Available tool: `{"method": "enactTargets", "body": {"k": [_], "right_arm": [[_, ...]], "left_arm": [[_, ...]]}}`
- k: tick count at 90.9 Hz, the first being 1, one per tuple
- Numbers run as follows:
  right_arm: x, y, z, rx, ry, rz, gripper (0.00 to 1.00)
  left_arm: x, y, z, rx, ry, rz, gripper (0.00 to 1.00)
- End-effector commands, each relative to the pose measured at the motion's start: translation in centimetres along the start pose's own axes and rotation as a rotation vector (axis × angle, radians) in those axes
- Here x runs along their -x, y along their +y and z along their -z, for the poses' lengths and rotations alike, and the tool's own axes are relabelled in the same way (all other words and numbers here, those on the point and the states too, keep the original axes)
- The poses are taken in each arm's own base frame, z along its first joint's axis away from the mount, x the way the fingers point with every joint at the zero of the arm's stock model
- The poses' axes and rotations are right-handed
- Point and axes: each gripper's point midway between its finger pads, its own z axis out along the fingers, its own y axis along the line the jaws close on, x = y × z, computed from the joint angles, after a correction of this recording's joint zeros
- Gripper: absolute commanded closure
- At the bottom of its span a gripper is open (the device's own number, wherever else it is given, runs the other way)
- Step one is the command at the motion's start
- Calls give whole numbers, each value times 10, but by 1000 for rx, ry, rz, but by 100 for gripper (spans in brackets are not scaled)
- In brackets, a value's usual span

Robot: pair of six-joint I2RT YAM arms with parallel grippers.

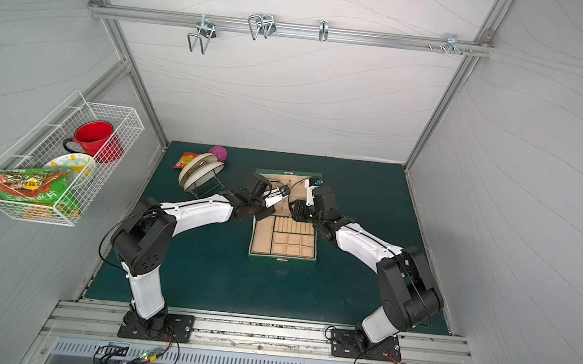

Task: Put jewelry chain into jewelry box
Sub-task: Adjust the necklace at the jewelry box clasp.

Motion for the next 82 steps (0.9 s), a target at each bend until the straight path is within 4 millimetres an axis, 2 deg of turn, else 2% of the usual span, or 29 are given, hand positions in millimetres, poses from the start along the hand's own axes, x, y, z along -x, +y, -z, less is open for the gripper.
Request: {"method": "enactTargets", "body": {"k": [1, 19, 24, 60, 82], "right_arm": [[2, 9, 8, 46, -18, -104, 58], [0, 11, 4, 66, -13, -270, 57], [-1, 13, 1, 76, -5, -295, 61], [4, 24, -24, 84, -6, -267, 73], [8, 20, -40, 72, -20, -248, 76]], "left_arm": [[12, -3, 10, -16, -73, 5, 100], [26, -8, 26, -29, -185, 41, 100], [26, -9, 26, -32, -190, 42, 100], [18, -16, 27, -40, -193, 49, 100], [14, -19, 28, -41, -198, 52, 100]]}}
